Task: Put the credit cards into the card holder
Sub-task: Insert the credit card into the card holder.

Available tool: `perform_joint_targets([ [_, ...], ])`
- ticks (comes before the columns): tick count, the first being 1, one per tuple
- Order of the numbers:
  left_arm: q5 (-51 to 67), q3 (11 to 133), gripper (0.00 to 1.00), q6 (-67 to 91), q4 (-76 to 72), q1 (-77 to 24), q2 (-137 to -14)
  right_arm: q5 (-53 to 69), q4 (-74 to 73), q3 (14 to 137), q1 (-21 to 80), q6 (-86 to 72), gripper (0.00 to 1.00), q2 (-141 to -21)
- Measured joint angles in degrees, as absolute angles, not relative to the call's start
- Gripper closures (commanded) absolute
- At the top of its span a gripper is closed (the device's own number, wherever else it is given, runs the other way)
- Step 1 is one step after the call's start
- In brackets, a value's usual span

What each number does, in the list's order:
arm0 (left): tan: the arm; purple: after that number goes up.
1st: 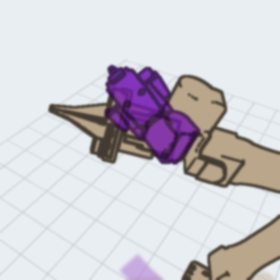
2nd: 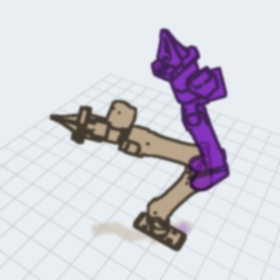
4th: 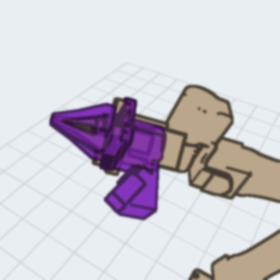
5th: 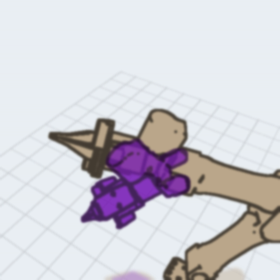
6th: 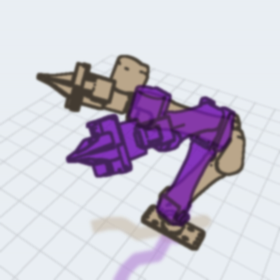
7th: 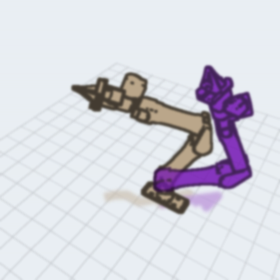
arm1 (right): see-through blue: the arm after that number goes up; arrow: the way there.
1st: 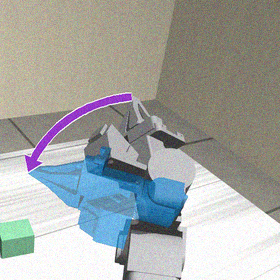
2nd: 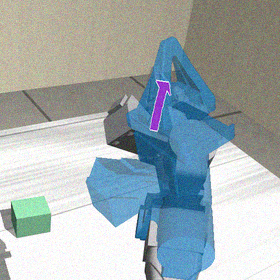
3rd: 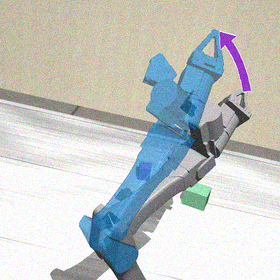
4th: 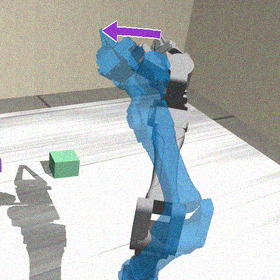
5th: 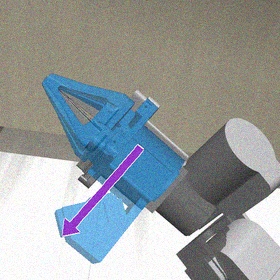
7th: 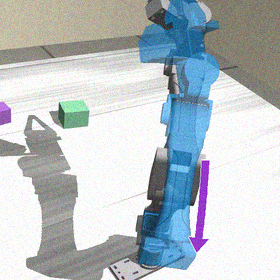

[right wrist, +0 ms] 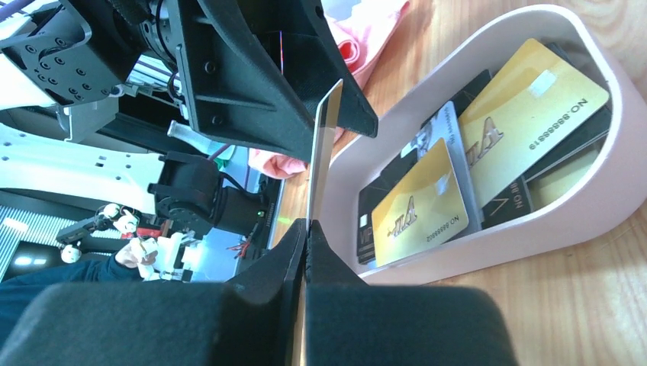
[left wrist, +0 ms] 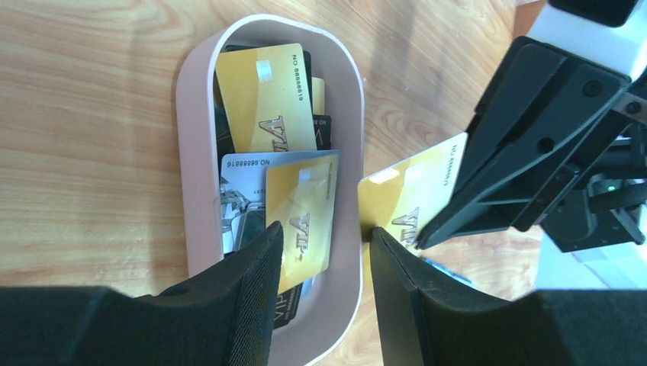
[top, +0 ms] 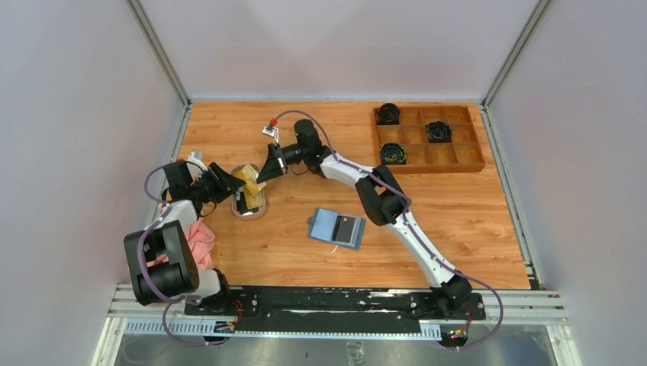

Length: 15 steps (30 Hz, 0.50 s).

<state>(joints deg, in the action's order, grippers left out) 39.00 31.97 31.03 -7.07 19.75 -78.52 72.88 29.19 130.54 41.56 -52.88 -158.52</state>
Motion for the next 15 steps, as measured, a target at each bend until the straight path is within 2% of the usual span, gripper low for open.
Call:
perform_joint_targets([
  [6, 34.57, 35.59, 0.47, 26.13, 3.42, 19.77, -71.44, 74.11, 26.94, 120.84, 40.47, -49.43, 1.00, -148.97],
  [9, 33.47, 35.99, 0.40, 24.53, 7.09, 19.73, -65.76, 73.76, 16.99, 115.22, 39.75, -38.04, 1.00, -140.44],
  [13, 33.98, 35.90, 0.27, 23.90, 9.54, 18.92, -53.78, 69.78, -3.22, 107.37, 38.48, -16.82, 1.00, -126.04],
  [15, 35.09, 35.53, 0.24, 24.34, 8.88, 17.32, -47.35, 67.75, -10.44, 102.50, 37.80, -8.58, 1.00, -118.96],
])
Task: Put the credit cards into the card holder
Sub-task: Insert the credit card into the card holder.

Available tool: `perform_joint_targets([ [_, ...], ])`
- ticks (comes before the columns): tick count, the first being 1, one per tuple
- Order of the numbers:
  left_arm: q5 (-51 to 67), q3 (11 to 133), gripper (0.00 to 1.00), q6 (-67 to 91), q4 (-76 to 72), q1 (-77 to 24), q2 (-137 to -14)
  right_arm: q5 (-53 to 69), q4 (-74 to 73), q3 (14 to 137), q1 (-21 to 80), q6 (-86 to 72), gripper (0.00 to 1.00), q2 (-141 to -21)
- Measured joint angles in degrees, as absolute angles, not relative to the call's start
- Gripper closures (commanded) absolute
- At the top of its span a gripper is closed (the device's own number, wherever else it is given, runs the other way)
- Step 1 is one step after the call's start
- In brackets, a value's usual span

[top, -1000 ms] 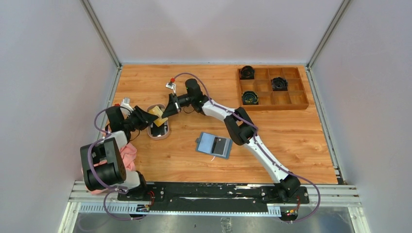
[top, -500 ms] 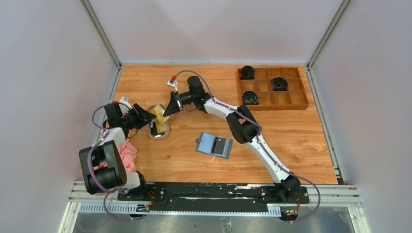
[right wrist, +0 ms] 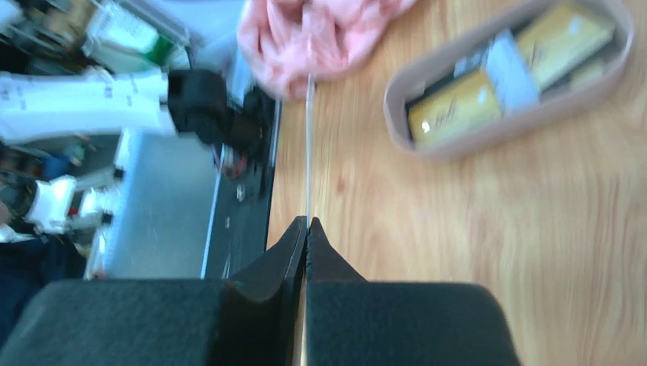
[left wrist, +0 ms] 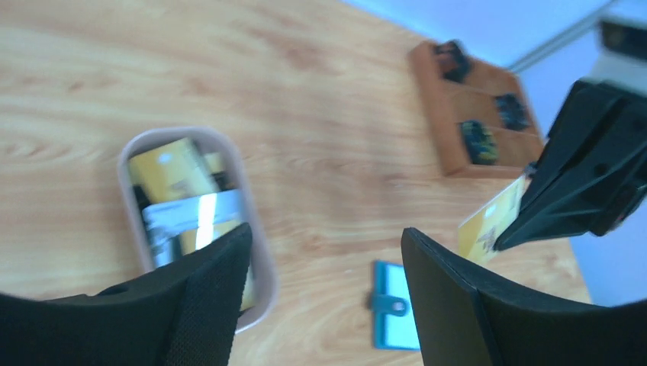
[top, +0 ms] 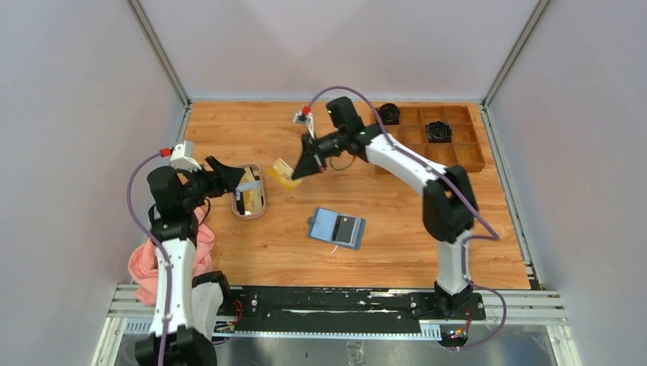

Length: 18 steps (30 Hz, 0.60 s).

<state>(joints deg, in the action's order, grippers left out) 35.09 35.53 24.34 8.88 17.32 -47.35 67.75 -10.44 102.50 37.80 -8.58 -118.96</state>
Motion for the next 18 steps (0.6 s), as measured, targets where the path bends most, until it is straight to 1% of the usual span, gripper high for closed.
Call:
perform_joint_targets([
  [3, 37.89, 33.26, 0.22, 27.16, 5.17, 13.72, -39.77, 63.13, -20.12, 89.58, 36.21, 3.16, 1.00, -105.12],
  [6, 39.44, 30.74, 0.22, 29.98, 3.03, 8.60, -35.62, 59.37, -25.12, 77.43, 34.06, 10.57, 1.00, -93.34],
  [9, 38.63, 28.32, 0.23, 32.03, 2.24, 0.91, -33.30, 56.58, -26.59, 66.30, 31.62, 13.63, 1.00, -83.64],
  [11, 35.75, 26.15, 0.23, 32.95, 2.20, -6.33, -31.51, 56.31, -26.09, 58.87, 29.23, 14.00, 1.00, -77.89],
  [15, 27.99, 22.81, 0.23, 33.21, 2.17, -19.25, -29.74, 59.09, -23.35, 48.75, 24.49, 12.03, 1.00, -73.80],
  [18, 21.54, 21.80, 0.24, 32.73, 1.63, -26.57, -32.51, 60.25, -18.37, 42.09, 23.11, 7.33, 1.00, -73.82],
])
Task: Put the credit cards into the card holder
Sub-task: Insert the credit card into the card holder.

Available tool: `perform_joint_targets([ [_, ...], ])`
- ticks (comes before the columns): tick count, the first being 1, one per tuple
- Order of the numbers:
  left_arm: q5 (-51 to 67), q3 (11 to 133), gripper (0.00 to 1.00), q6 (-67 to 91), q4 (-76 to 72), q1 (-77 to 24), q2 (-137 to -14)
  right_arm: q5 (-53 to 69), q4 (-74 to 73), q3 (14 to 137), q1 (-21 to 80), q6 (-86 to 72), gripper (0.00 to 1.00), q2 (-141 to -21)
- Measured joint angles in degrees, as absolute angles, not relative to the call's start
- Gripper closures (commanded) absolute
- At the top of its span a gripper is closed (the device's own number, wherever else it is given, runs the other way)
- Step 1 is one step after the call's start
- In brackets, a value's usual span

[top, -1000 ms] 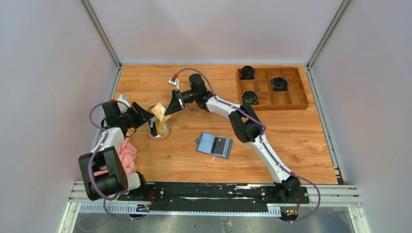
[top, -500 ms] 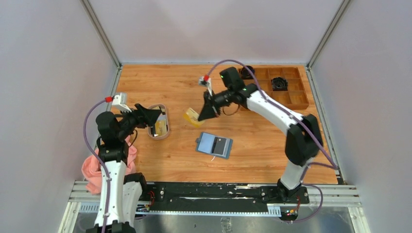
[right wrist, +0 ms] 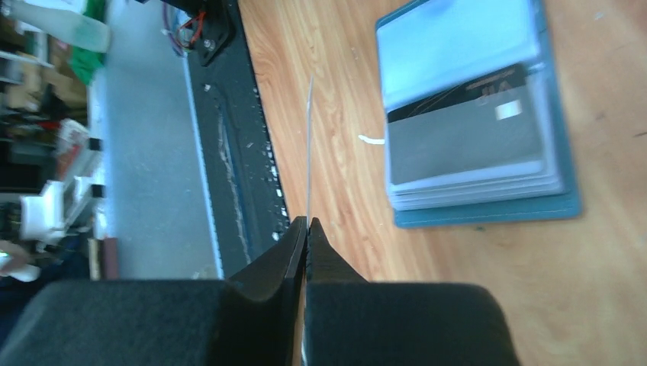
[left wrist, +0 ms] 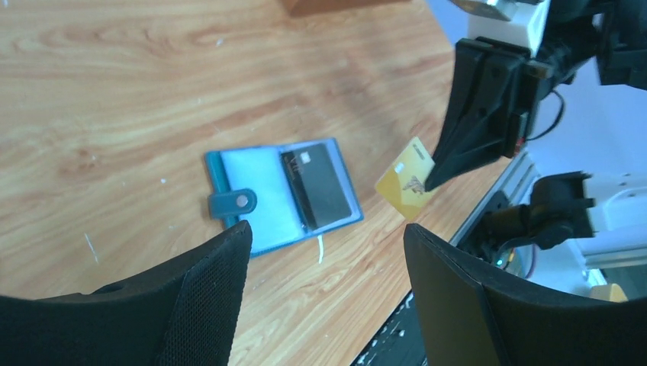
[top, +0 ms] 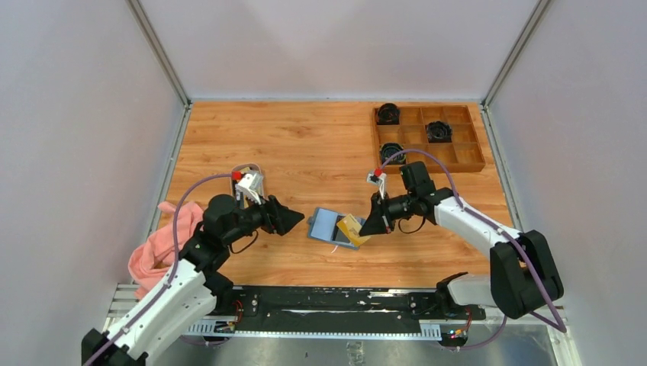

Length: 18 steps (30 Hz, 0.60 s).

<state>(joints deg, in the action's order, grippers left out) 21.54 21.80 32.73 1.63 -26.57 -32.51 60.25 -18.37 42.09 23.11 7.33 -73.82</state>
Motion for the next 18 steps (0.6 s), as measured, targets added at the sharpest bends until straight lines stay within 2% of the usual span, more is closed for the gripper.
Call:
perform_joint_targets([
  [8, 11.20, 20.75, 0.24, 33.15, -4.64, -33.12, -47.00, 64.12, -2.90, 33.43, 23.11, -9.37, 1.00, -75.83],
  [14, 7.53, 16.23, 0.21, 35.11, -11.03, -34.46, -49.15, 64.14, 1.02, 33.39, 23.11, -16.60, 1.00, -78.04],
  [18, 6.81, 15.33, 0.15, 36.73, -12.78, -34.61, -49.41, 63.92, 2.66, 33.39, 23.11, -20.47, 1.00, -79.96],
])
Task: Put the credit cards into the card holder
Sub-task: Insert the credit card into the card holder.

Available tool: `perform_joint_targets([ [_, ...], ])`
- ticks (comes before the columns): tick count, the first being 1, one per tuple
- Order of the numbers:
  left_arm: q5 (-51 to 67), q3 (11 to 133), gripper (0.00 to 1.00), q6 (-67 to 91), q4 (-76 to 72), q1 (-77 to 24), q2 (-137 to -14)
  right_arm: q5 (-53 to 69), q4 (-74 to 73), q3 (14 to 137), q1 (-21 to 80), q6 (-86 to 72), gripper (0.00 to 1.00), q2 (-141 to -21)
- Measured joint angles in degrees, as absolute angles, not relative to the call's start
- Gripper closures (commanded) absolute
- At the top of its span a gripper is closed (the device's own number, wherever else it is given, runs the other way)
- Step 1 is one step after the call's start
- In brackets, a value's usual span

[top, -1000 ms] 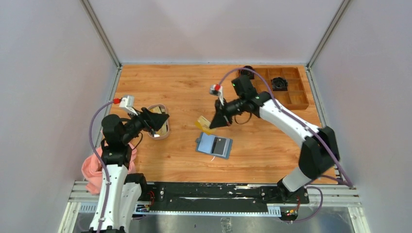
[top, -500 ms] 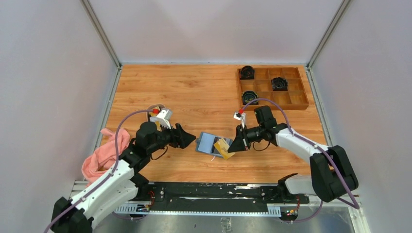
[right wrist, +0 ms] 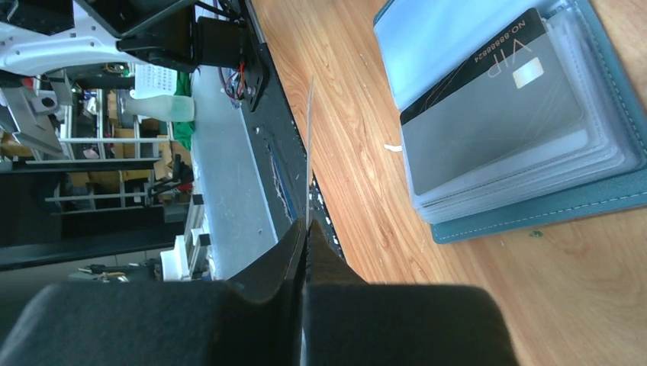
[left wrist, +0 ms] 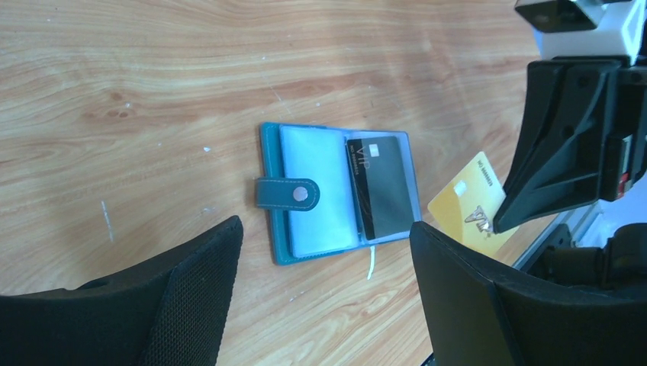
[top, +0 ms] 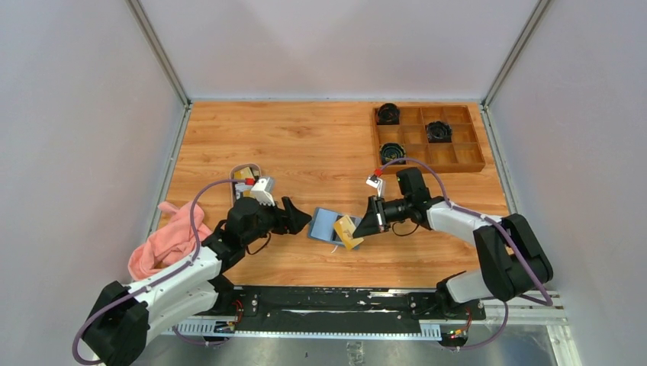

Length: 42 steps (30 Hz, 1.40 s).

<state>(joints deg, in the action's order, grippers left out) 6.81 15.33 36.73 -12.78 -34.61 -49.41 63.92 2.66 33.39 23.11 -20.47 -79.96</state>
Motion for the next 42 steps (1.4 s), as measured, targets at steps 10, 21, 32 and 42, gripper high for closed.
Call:
perform_joint_targets([
  [10, 7.46, 14.66, 0.18, 42.11, -15.46, -34.70, -55.33, 61.06, 7.42, 30.92, 23.11, -29.12, 1.00, -81.71],
  [21, 7.27, 14.72, 0.38, 43.11, -16.78, -35.77, -62.57, 54.61, 8.08, 30.89, 23.16, -33.71, 1.00, -83.90],
  [32, 7.29, 15.99, 0.48, 42.89, -19.57, -37.74, -70.26, 50.33, 8.16, 32.53, 23.90, -37.76, 1.00, -88.31],
  [42, 7.27, 16.10, 0.55, 43.07, -20.56, -38.87, -72.23, 50.52, 7.60, 36.60, 25.41, -38.28, 1.00, -93.73],
])
